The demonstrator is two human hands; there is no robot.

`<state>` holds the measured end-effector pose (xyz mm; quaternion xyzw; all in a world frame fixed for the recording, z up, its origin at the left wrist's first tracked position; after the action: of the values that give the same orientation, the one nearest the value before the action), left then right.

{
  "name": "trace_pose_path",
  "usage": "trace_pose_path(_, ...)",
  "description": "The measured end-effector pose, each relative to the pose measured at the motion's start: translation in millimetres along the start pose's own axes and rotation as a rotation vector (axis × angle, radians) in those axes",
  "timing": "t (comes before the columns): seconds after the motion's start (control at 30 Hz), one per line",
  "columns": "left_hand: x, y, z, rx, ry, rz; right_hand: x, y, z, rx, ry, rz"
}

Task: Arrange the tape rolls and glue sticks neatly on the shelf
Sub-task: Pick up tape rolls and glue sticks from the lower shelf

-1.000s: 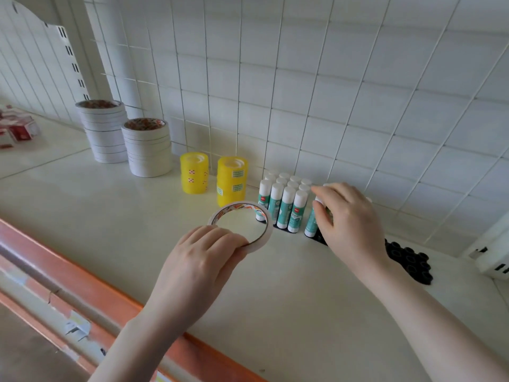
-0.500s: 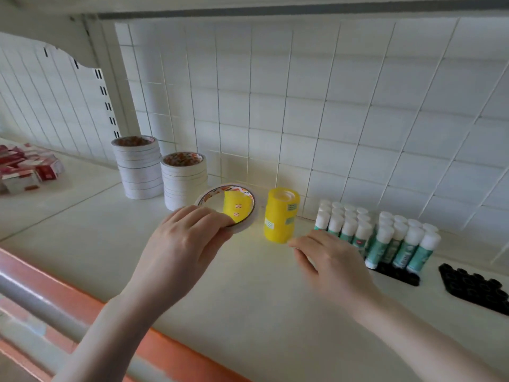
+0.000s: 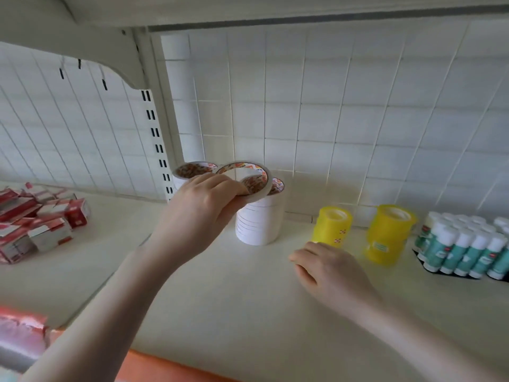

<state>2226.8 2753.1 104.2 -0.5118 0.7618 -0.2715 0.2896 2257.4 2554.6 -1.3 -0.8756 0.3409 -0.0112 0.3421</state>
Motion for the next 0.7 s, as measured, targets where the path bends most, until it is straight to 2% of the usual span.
trace_pose_path(0.2, -23.0, -23.2, 15.2, -0.008, 0.042, 0.034, 11.6, 2.6, 13.8, -0.014, 0.034, 0.080)
trace_pose_path(0.7, -14.9, -38.8, 64.1, -0.136, 0.112, 0.084, 17.9, 12.2, 15.6, 0.020, 0.000, 0.119)
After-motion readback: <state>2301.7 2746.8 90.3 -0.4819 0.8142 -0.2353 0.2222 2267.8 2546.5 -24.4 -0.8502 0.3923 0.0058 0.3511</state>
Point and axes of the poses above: each hand's wrist, its own y-axis away from the middle knuckle, its own z-axis out of the palm, x = y × z, the point moved 4 cm from there along -y, towards the middle knuckle, and after that the axes turned 15 degrees about -y, right-handed, at the moved point
